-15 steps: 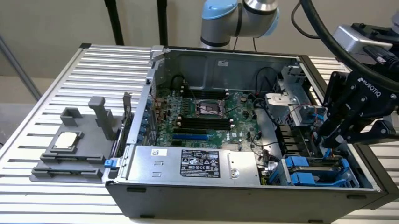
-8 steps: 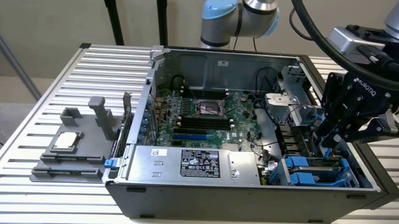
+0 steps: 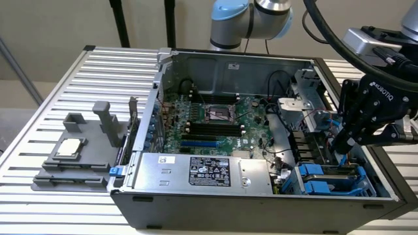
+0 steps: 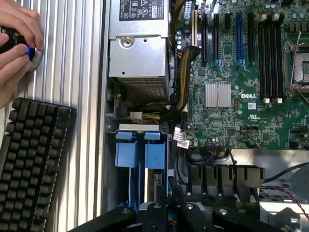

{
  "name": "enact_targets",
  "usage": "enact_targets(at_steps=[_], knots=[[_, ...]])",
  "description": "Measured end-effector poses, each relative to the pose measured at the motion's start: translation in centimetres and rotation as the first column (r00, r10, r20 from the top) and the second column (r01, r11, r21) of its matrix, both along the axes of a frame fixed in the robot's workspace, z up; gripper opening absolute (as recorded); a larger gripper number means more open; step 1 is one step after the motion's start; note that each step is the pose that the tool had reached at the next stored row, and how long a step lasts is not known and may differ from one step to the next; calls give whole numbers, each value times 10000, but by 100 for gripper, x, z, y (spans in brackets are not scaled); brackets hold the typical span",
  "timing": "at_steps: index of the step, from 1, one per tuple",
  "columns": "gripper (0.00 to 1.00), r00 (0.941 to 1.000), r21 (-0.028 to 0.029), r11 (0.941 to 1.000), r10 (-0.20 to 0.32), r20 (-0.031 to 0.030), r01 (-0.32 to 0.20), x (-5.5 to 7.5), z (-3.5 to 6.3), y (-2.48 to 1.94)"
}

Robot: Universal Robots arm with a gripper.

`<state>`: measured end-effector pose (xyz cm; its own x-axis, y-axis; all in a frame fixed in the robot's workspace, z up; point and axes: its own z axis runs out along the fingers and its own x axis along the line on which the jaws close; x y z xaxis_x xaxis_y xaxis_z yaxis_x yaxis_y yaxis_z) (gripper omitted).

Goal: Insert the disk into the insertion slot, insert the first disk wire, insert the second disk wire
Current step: 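Insert the second disk wire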

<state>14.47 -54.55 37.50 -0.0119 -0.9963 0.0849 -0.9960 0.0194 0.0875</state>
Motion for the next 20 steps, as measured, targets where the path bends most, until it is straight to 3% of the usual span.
enact_targets(at_steps=[3, 7, 10, 13, 15, 20], knots=[[16, 10000, 72, 10000, 0, 26, 0, -25, -1, -39], [16, 10000, 319, 9995, -2, 86, 0, -47, -25, -150], [16, 9999, 465, 9989, -3, 134, -3, -59, -52, -237], [16, 9998, 629, 9980, -3, 208, -10, -84, -77, -285], [16, 9996, 757, 9971, 4, 274, -25, -106, -92, -302], [16, 9986, 1081, 9941, 35, 535, -93, -144, -118, -330]])
